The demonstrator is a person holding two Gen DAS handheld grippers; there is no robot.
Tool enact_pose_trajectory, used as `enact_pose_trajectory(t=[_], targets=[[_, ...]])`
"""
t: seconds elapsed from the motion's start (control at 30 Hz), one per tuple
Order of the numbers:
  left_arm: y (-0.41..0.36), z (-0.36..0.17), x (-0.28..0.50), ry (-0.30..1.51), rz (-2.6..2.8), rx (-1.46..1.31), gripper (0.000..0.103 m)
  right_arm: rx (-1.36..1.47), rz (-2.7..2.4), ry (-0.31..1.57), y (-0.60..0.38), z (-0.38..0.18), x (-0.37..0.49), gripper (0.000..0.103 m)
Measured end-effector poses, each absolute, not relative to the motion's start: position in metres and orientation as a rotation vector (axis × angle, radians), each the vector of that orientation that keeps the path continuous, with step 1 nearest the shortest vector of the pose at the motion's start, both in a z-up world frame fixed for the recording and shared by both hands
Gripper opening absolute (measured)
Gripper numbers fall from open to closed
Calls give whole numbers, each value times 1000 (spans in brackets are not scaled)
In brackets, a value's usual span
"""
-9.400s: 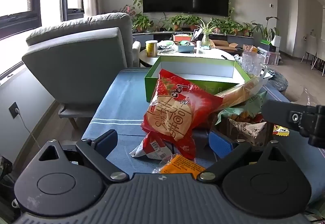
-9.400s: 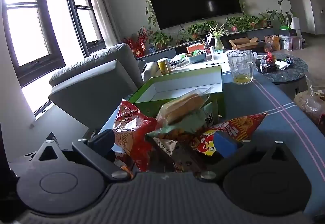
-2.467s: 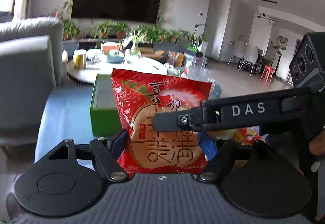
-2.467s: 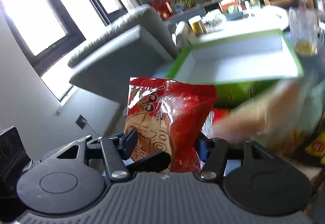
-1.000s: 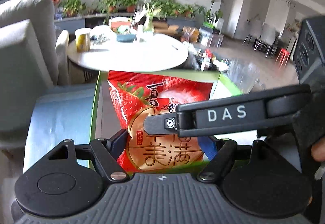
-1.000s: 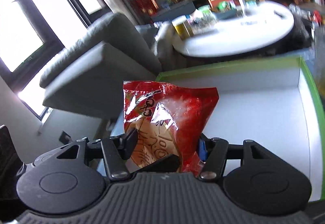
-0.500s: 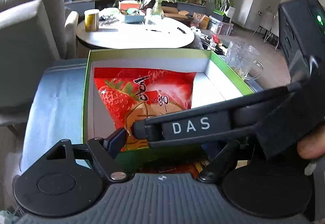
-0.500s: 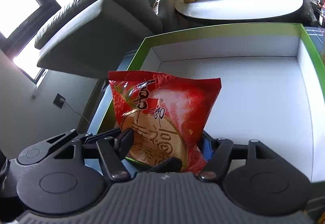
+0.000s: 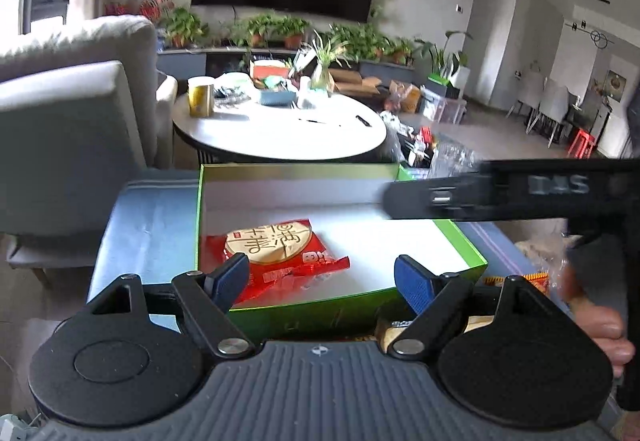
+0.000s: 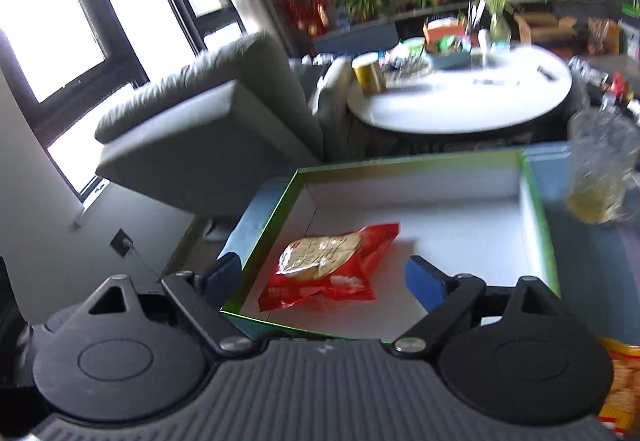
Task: Organize snacks
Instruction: 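Move the left gripper back to the pile and grasp the wrapped toast slice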
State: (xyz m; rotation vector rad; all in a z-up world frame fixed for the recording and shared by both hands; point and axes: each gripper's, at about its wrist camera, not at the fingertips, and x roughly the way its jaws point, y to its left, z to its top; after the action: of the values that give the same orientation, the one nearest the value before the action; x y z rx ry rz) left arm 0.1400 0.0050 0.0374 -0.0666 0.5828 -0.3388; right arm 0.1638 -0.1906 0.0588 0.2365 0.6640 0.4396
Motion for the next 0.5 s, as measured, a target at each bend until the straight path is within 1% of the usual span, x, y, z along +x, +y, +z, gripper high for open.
enact_pose_trajectory(t=[0.23, 0.5], targets=[[-2, 41, 111, 569, -338, -66, 79, 280, 373, 593, -233, 71, 134, 93], [-4, 22, 98, 634, -343, -106, 79, 336, 302, 621, -261, 52, 107, 93]])
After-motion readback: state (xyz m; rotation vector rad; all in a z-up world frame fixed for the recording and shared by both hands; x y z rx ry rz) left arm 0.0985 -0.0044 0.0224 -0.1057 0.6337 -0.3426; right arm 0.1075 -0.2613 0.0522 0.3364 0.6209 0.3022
